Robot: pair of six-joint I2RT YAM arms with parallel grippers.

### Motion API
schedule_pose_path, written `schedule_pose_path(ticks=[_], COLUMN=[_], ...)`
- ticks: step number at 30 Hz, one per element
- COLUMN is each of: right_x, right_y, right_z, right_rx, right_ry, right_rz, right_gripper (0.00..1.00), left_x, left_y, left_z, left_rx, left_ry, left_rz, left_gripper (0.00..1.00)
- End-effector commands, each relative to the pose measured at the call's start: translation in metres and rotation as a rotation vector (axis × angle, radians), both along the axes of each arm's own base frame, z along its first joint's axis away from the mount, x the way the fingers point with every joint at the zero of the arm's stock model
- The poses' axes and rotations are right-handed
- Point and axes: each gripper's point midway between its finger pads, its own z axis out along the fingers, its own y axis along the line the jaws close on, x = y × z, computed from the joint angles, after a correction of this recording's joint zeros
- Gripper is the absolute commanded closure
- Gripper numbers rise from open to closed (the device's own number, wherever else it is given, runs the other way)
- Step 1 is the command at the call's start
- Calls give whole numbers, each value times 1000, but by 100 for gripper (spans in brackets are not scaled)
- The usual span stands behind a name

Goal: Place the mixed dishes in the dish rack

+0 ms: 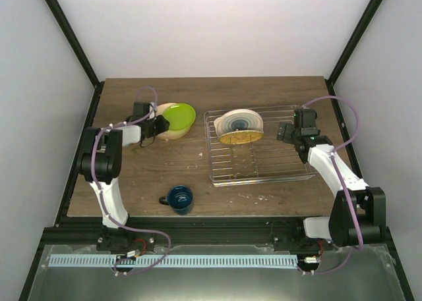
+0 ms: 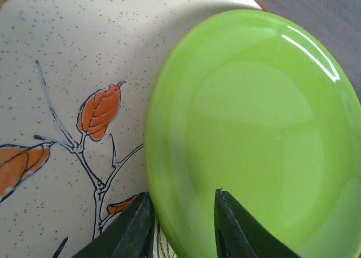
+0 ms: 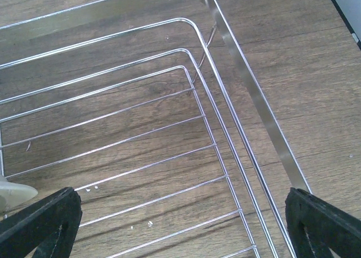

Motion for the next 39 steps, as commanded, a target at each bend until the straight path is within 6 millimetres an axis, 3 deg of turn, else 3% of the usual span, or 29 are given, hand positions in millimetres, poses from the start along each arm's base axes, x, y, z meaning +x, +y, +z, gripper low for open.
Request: schedule_pose_path(ticks=[1, 8, 12, 16, 21, 26, 30, 35, 38, 39], right_x=[6, 6, 6, 6, 6, 6, 7, 5, 4, 3], right_y=[-1, -1, -1, -1, -3, -3, -4, -10, -14, -16], right_z=[8, 8, 9, 10, 13, 10, 8, 3, -1, -2], right_rx=[2, 3, 2, 0, -5, -7, -10, -22, -35, -40], right_ry=[-15, -15, -19, -20, -33, -23, -17, 2, 23, 27], right_rz=[-1, 0, 0, -4, -15, -15, -22, -53, -82, -91], right_gripper=[0, 0, 0, 0, 0, 0, 0, 0, 0, 0], left_x=[-38, -36, -33, -30, -25, -27, -40, -60, -76, -84], left_y=[-4, -2, 1, 6, 19, 34, 32, 19, -2, -18], left_z=[-52, -44, -33, -8, 48, 132, 189, 224, 238, 244], left_rx=[-20, -19, -27, -51, 4, 144, 296, 363, 458, 495], left_ry=[200, 185, 158, 93, -39, -246, -405, -527, -599, -631], left_rz=[-10, -13, -6, 2, 28, 40, 34, -15, -85, -131], left_gripper=[73, 99, 100, 100, 100, 100, 100, 100, 100, 100])
